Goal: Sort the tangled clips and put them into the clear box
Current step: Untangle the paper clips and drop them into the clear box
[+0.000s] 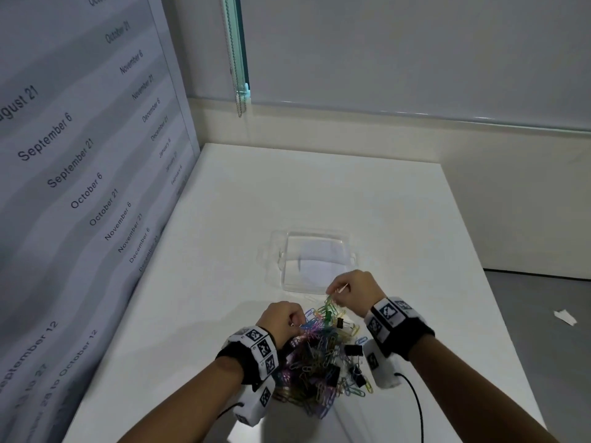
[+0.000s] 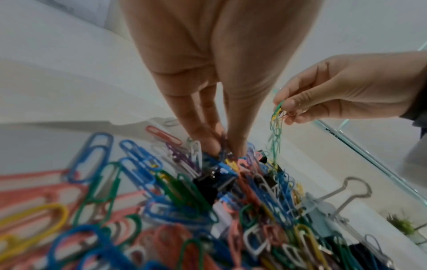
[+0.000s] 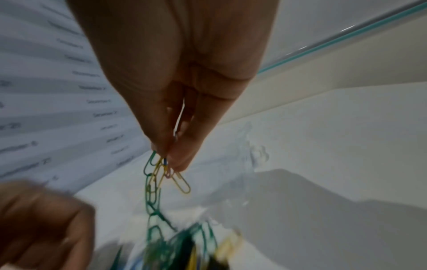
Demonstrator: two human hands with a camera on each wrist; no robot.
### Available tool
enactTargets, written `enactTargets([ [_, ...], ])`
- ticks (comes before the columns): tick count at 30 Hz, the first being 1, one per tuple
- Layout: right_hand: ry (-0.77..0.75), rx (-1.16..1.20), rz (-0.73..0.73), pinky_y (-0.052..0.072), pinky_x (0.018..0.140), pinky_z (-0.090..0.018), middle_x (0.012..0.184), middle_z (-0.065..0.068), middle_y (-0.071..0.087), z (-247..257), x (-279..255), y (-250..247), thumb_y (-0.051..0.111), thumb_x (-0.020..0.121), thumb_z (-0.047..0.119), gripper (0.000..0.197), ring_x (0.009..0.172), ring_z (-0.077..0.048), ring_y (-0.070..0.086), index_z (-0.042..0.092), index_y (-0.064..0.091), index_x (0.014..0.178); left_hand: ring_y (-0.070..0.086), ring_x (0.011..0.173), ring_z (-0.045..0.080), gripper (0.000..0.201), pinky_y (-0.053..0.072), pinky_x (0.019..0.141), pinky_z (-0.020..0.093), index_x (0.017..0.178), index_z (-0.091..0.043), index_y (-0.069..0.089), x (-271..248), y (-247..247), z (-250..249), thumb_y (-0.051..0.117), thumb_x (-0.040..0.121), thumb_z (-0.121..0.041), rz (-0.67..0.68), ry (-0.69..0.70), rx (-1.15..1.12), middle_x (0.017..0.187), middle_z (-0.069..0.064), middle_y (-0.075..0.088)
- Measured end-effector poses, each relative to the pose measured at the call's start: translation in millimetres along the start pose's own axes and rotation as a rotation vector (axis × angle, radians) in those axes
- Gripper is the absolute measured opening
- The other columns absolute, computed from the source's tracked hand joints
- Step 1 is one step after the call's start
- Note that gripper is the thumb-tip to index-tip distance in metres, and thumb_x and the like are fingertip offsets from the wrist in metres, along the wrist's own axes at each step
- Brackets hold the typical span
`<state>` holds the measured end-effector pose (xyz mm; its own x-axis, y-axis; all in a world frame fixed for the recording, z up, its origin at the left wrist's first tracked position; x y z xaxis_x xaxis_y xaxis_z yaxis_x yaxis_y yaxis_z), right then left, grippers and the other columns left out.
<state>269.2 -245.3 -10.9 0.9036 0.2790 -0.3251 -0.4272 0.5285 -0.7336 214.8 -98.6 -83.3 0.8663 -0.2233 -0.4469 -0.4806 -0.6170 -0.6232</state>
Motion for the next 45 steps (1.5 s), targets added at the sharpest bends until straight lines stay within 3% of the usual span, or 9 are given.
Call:
enactTargets([
  [5, 0.017, 0.121, -0.158, 0.053, 0.078, -0.027, 0.08, -0.013, 0.074, 3, 22, -28, 0.065, 0.076, 0.003, 0.011, 0.07, -0.019, 0.066, 0.008, 0.074, 0.08, 0.053, 0.049, -0.005, 0.026, 0.04, 0.05, 0.001, 0.065, -0.025, 0.058, -1, -9, 1, 0.076, 0.073, -0.008, -0.006, -0.016, -0.119, 0.06, -0.011, 0.055],
  [10, 0.075, 0.199, -0.223, 0.053, 0.086, -0.03, 0.095, -0.013, 0.073, -10, 36, -25, 0.055, 0.083, -0.002, 0.021, 0.088, -0.025, 0.067, 0.009, 0.072, 0.088, 0.059, 0.058, 0.015, 0.006, 0.053, 0.06, 0.027, 0.078, -0.014, 0.069, -1, -22, -6, 0.074, 0.076, -0.011, -0.029, -0.036, -0.254, 0.076, 0.008, 0.068],
  [14, 0.068, 0.157, -0.211, 0.043, 0.084, -0.019, 0.106, -0.008, 0.071, -16, 32, -19, 0.043, 0.082, -0.008, 0.037, 0.098, -0.02, 0.063, 0.012, 0.07, 0.098, 0.056, 0.048, 0.003, 0.009, 0.05, 0.054, 0.021, 0.086, -0.009, 0.071, 3, -34, -12, 0.072, 0.079, -0.013, -0.064, -0.042, -0.344, 0.076, 0.007, 0.068],
  [22, -0.045, 0.077, -0.103, 0.034, 0.055, -0.004, 0.088, -0.001, 0.07, -17, 5, 0, 0.049, 0.083, 0.004, 0.024, 0.06, 0.011, 0.044, 0.013, 0.071, 0.085, 0.059, 0.053, 0.008, 0.013, 0.055, 0.06, 0.014, 0.096, -0.001, 0.069, 28, -75, -31, 0.064, 0.084, -0.002, -0.166, -0.02, -0.551, 0.064, -0.002, 0.065],
  [25, -0.083, 0.062, -0.059, 0.031, 0.058, -0.002, 0.094, -0.005, 0.073, -19, -1, 14, 0.048, 0.081, 0.003, 0.025, 0.061, 0.005, 0.047, 0.013, 0.071, 0.084, 0.057, 0.051, 0.009, 0.016, 0.055, 0.065, 0.018, 0.099, 0.002, 0.068, 40, -83, -31, 0.063, 0.085, -0.002, -0.195, -0.054, -0.619, 0.062, -0.002, 0.064],
  [28, -0.052, -0.023, 0.044, 0.035, 0.071, -0.016, 0.106, -0.008, 0.067, -23, -1, 31, 0.055, 0.08, 0.008, 0.022, 0.08, -0.01, 0.051, 0.013, 0.067, 0.098, 0.056, 0.048, 0.006, 0.019, 0.055, 0.062, 0.017, 0.103, 0.01, 0.064, 49, -83, -30, 0.055, 0.088, 0.004, -0.194, -0.09, -0.679, 0.071, 0.008, 0.064],
  [33, -0.027, -0.191, 0.232, 0.034, 0.101, -0.029, 0.128, -0.011, 0.046, -27, -1, 60, 0.07, 0.076, 0.032, 0.058, 0.118, -0.025, 0.044, 0.016, 0.047, 0.127, 0.06, 0.074, 0.015, 0.029, 0.054, 0.063, 0.009, 0.113, 0.013, 0.058, 54, -78, -25, 0.037, 0.092, 0.013, -0.168, -0.116, -0.657, 0.103, 0.021, 0.065],
  [38, -0.093, -0.354, 0.294, 0.037, 0.103, -0.037, 0.133, -0.014, 0.038, -17, -6, 74, 0.075, 0.07, 0.038, 0.077, 0.12, -0.03, 0.036, 0.017, 0.039, 0.134, 0.054, 0.121, 0.026, 0.037, 0.04, 0.109, 0.036, 0.123, 0.001, 0.056, 48, -73, -22, 0.041, 0.09, 0.009, -0.139, -0.096, -0.459, 0.13, 0.018, 0.057],
  [45, -0.193, -0.363, 0.333, 0.041, 0.088, -0.037, 0.116, -0.016, 0.05, 0, -11, 87, 0.066, 0.076, 0.02, 0.035, 0.109, -0.032, 0.046, 0.013, 0.059, 0.11, 0.047, 0.128, 0.016, 0.042, 0.036, 0.103, 0.021, 0.115, -0.017, 0.063, 24, -65, -29, 0.043, 0.087, 0.008, -0.152, 0.03, -0.384, 0.133, 0.006, 0.055],
])
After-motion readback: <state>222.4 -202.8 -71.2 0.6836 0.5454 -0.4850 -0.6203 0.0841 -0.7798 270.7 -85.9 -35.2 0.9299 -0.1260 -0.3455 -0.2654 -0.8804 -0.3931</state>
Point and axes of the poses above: each hand's wrist, its own x-axis towards the middle knuckle, its own y-axis out of the palm, z = x × y, the point moved 7 cm from there along x, towards the middle knuckle
